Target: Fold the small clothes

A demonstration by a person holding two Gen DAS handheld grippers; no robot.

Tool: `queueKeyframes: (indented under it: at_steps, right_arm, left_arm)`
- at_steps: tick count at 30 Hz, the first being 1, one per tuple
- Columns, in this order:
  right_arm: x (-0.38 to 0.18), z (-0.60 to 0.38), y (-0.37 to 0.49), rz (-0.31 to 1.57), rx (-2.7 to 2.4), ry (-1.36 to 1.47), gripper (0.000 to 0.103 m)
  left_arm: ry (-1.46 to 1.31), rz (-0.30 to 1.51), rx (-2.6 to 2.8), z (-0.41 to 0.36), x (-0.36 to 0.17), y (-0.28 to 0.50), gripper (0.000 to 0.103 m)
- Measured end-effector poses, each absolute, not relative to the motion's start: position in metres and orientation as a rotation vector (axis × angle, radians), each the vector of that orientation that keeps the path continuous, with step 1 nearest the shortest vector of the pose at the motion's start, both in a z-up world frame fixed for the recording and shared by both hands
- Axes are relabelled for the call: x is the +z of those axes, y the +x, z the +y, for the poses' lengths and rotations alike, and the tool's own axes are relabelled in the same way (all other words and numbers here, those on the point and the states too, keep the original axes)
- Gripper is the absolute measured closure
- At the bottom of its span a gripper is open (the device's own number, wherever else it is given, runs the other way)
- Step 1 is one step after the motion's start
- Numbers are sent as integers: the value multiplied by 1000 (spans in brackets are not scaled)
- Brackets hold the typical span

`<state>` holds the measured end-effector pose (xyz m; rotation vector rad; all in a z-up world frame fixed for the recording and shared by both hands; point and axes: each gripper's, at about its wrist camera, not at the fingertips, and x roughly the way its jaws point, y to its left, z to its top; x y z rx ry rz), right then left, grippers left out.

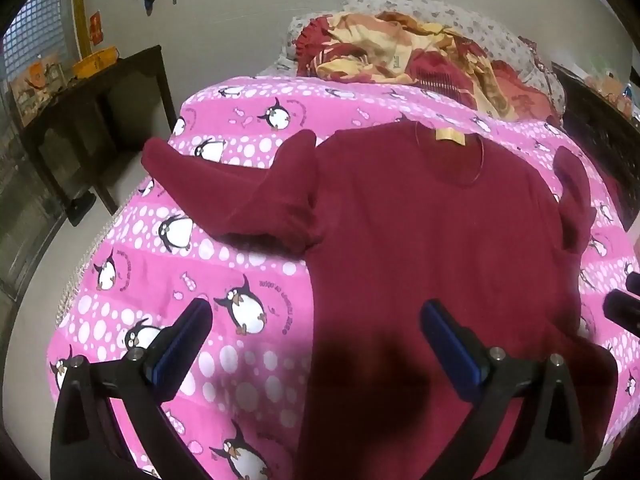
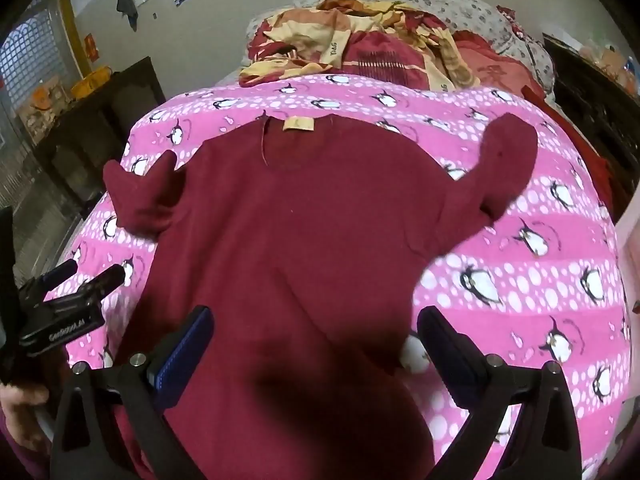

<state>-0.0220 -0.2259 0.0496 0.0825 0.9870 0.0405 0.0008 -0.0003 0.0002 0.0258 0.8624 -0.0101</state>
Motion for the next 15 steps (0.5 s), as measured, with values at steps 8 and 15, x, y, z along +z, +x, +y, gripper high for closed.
queueKeyframes:
  at_steps: [8, 15]
  right_arm:
    - [41, -218, -9, 975, 16, 70, 0]
    - [32, -208, 0, 977, -5, 22, 0]
  left_arm:
    - [20, 870, -13, -4, -7, 6, 0]
    - [32, 886, -3, -5, -11, 8, 0]
